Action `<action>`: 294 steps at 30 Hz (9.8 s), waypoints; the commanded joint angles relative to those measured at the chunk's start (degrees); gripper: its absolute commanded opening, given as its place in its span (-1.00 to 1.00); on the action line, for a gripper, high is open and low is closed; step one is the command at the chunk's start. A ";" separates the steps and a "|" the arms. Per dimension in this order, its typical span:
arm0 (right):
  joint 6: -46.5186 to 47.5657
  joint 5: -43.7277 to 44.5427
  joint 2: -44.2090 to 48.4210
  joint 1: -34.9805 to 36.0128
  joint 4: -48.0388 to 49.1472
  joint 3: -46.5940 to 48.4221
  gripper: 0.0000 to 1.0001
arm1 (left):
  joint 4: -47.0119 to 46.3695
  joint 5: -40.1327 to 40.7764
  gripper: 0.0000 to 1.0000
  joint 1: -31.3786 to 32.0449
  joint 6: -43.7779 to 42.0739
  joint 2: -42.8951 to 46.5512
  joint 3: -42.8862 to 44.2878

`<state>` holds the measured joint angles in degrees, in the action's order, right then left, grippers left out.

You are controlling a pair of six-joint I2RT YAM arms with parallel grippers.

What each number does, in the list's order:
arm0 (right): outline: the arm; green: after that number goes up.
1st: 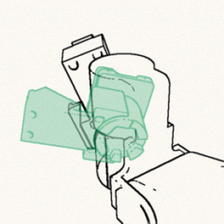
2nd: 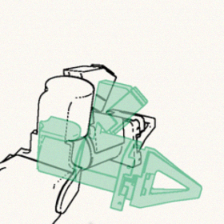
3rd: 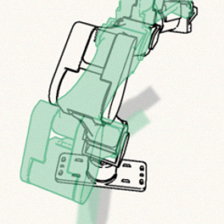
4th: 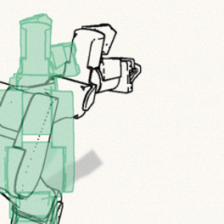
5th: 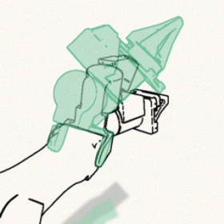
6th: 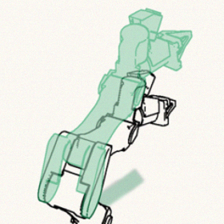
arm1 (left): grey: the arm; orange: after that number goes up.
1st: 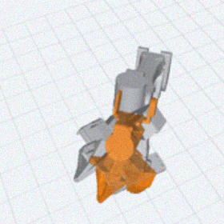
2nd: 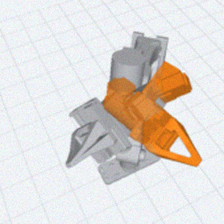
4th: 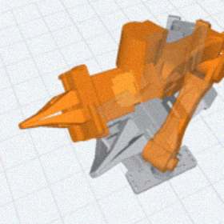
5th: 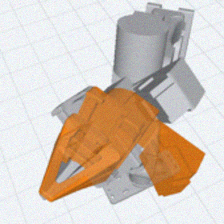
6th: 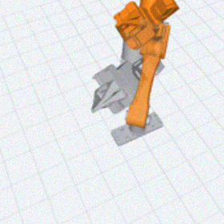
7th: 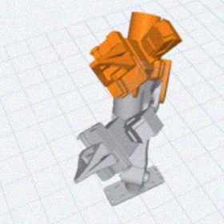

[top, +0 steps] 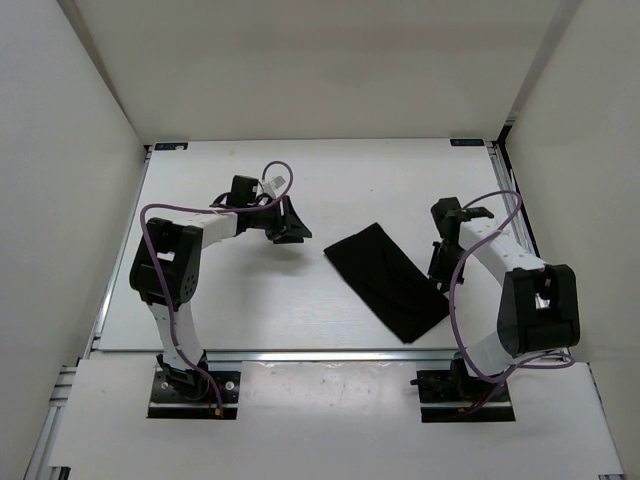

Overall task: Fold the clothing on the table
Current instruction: Fold the skirt

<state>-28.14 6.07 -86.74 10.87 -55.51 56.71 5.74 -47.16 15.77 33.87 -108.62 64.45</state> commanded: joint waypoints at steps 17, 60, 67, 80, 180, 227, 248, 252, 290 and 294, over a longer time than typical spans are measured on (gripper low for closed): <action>5.63 3.43 -14.59 13.64 -0.66 28.28 -0.36 | 0.77 -0.04 -0.01 4.89 -0.73 5.26 -0.19; 17.33 -9.84 -16.09 1.97 6.98 19.94 -1.00 | -3.10 0.66 -0.02 2.42 2.08 10.62 -7.49; 17.94 -9.76 -21.01 -0.24 10.68 17.83 -0.65 | -3.19 1.01 -0.02 2.86 2.61 11.76 -8.19; 17.07 0.90 -11.18 4.59 -1.01 29.08 -0.68 | 3.49 2.95 -0.86 9.27 -0.83 9.75 -0.56; -2.18 -39.81 -6.24 -2.44 53.22 -17.42 -0.08 | 29.86 42.85 -1.00 14.81 -11.98 6.58 1.30; 10.30 -30.85 -0.89 -15.36 25.19 -4.25 -1.00 | 13.86 33.18 -0.61 19.65 -4.25 1.74 -2.75; -7.01 -38.32 -6.94 11.88 35.11 6.83 -1.00 | 14.47 33.27 -0.61 19.21 -4.34 2.00 -0.99; -7.81 -40.34 -11.16 14.34 36.96 10.87 -1.00 | 14.65 33.45 -0.61 18.77 -4.51 2.18 -0.99; -13.87 -56.25 -21.47 18.57 45.14 19.05 0.21 | 15.27 33.36 -0.62 12.71 -4.78 2.62 -0.98; -16.32 -57.04 -17.24 16.81 45.83 17.39 0.22 | 15.36 33.62 -0.62 11.74 -4.78 2.53 0.06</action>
<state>-41.67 -47.59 -110.45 29.10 -12.91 74.54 19.79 -14.63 28.53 29.93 -106.30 62.87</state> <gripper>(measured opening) 0.608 0.192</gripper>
